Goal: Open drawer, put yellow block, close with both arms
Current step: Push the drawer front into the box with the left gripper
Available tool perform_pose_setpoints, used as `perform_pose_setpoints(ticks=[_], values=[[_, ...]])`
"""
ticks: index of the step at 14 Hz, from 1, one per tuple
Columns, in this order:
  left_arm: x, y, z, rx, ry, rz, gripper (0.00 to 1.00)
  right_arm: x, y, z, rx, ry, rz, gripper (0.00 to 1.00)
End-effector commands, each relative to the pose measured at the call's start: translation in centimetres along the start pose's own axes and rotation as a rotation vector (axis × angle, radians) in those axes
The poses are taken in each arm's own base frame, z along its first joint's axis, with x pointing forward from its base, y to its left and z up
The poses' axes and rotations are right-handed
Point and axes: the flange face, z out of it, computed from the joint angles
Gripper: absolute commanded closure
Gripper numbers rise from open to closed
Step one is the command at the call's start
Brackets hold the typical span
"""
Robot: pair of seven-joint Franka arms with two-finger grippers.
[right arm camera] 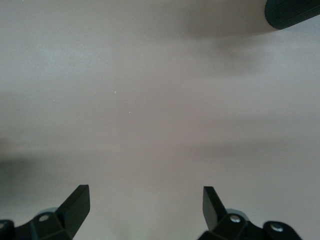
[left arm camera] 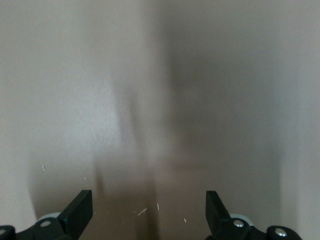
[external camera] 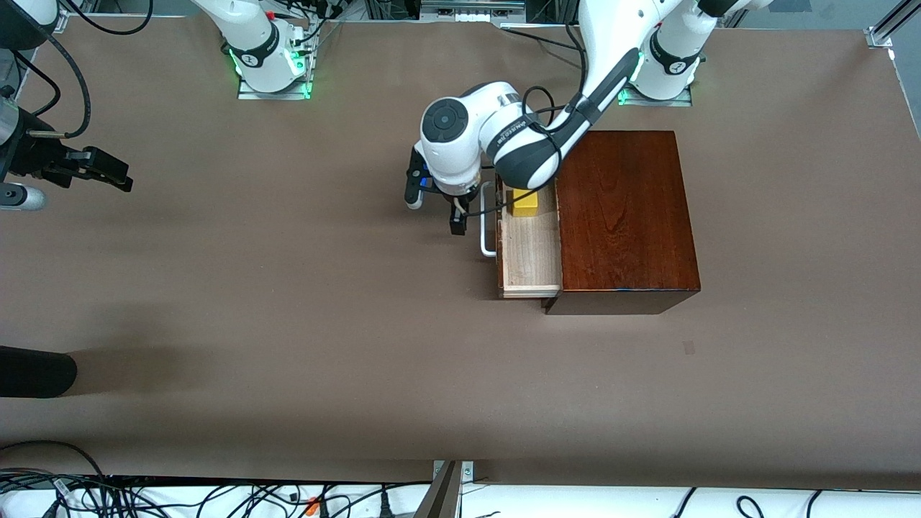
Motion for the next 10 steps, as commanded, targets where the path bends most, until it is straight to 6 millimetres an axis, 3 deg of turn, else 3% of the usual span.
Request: perform_pose_setpoints(ticks=[1,10], values=[[-1.4,-0.5,-0.3,-0.014,-0.044,0.028,0.0,-0.8,0.1,-0.5,-0.009,0.012,-0.016,0.0],[-8.8,-4.5,-1.8,-0.076,-0.103,-0.033,0.0,-1.0,-0.2,-0.5,-0.003,-0.008,-0.009,0.0]])
